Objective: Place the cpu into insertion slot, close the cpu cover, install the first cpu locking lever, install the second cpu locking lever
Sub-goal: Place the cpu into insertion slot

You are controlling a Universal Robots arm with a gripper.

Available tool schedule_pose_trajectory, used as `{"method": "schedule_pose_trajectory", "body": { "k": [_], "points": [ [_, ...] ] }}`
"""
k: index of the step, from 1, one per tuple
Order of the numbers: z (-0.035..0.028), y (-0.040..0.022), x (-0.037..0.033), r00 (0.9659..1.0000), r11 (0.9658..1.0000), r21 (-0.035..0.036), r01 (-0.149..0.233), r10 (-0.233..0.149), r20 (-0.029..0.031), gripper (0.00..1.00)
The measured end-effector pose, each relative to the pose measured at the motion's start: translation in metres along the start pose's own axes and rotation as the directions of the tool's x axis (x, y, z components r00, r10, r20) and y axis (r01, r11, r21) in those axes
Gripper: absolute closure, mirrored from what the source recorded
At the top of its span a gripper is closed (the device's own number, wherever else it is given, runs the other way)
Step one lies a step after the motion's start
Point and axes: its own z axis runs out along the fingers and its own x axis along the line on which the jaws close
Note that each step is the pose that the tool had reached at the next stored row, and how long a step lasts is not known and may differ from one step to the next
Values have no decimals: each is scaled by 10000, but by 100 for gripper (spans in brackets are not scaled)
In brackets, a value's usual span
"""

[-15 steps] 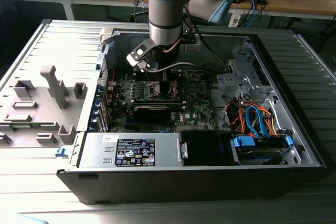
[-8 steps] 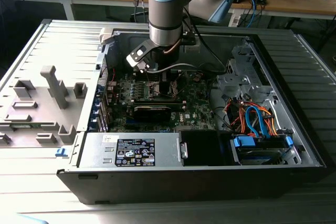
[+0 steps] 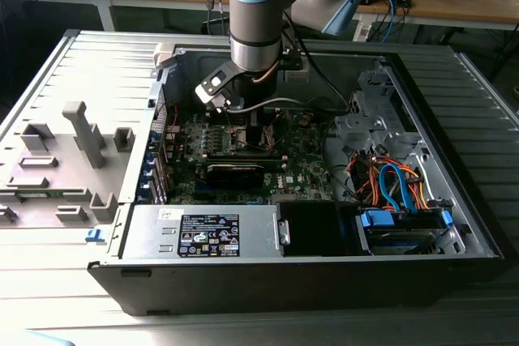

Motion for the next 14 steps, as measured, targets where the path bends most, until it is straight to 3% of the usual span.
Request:
{"method": "schedule_pose_trajectory", "body": {
  "k": [4, 6, 7, 10, 14],
  "points": [
    [9, 2, 4, 10000, 10000, -11, -1, 1, -24, 47],
    [6, 1, 2, 10000, 10000, -6, -1, 1, -12, 46],
    [3, 0, 0, 10000, 10000, -1, -1, 1, -2, 39],
    [3, 0, 0, 10000, 10000, 0, -3, 3, 0, 39],
    [-41, 2, 0, 10000, 10000, -3, -6, 6, -1, 39]
  ]
}}
